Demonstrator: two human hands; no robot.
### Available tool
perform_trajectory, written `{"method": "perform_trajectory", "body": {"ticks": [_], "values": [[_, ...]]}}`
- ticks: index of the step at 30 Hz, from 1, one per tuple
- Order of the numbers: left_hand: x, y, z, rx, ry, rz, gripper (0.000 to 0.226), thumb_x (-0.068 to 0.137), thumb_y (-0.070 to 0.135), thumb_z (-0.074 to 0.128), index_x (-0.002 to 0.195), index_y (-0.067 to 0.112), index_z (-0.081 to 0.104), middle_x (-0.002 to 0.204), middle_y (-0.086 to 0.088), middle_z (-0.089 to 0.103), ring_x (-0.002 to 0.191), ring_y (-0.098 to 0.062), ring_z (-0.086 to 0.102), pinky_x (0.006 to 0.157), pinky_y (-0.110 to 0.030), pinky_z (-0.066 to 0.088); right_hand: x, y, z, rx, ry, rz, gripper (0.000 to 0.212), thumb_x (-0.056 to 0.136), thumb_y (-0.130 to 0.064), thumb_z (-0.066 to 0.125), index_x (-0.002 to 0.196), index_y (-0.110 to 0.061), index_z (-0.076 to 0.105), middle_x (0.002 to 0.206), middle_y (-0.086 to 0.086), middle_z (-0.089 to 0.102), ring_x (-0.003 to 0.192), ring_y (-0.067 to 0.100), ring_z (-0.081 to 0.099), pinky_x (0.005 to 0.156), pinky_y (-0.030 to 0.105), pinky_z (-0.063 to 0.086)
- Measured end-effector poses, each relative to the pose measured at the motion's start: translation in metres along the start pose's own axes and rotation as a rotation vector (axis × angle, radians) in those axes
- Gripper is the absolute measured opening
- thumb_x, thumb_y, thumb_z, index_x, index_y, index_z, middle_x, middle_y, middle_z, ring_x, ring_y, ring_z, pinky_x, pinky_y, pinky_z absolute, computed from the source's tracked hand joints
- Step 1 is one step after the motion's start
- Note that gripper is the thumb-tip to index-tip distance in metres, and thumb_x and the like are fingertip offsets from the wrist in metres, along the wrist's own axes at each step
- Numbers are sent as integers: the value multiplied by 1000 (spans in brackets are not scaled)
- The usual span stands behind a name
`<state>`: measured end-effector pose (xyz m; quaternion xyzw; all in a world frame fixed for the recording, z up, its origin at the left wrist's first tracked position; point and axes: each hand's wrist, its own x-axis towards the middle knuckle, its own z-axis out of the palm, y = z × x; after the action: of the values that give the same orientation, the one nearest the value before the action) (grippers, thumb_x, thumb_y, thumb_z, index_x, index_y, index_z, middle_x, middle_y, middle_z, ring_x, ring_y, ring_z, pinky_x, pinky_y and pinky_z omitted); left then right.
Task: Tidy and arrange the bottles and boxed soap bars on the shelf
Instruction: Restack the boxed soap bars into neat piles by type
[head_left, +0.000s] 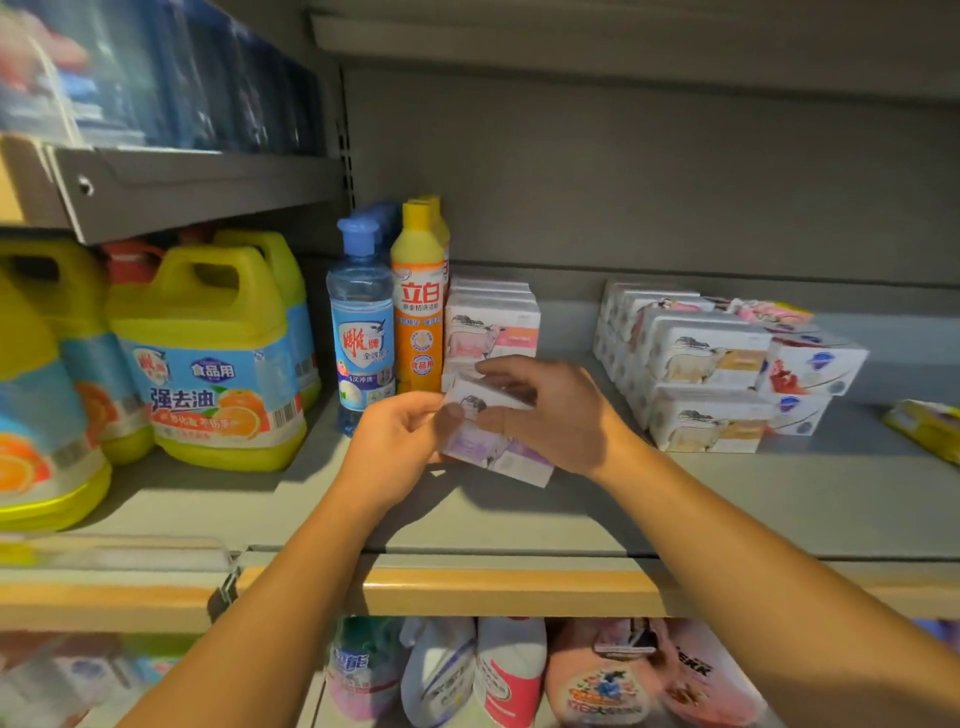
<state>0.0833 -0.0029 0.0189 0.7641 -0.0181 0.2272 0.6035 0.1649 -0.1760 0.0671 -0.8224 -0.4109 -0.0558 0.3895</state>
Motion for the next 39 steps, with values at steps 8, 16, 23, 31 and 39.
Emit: {"method": "perform_trajectory", "body": {"ticks": [8,16,23,31,39], "values": [[5,-5,-3,-297,79,-213,38,80,53,58,91,24,80,103,-10,76,97,-25,73,72,-34,59,-33,28,23,295,194,-12,85,68,-14,78,142,-31,39,130,-8,51,111,-7,53,84,4,42],[6,-6,-1,-418,-14,-235,31,85,41,63,106,21,74,113,-12,73,98,-29,72,70,-39,62,-36,41,23,569,173,147,73,57,-38,84,124,-31,56,107,-6,70,99,14,67,83,31,57],[3,-12,-3,-403,-194,-120,69,62,27,89,126,18,64,128,-10,66,103,-27,69,82,-39,58,-25,48,21,611,226,397,53,60,-68,64,89,-24,68,85,-5,75,75,20,73,88,49,55],[2,-12,-2,-128,-16,-107,59,63,68,78,106,28,73,110,-4,74,90,-23,72,72,-37,57,-27,47,20,581,114,386,45,66,-76,49,87,-40,65,73,-1,72,60,16,68,67,34,53],[2,-6,3,38,42,-139,72,73,84,50,83,17,76,74,-13,72,50,-14,58,48,-19,46,-31,41,19,612,107,314,43,77,-47,59,94,-9,68,84,7,69,49,19,60,52,29,45]]}}
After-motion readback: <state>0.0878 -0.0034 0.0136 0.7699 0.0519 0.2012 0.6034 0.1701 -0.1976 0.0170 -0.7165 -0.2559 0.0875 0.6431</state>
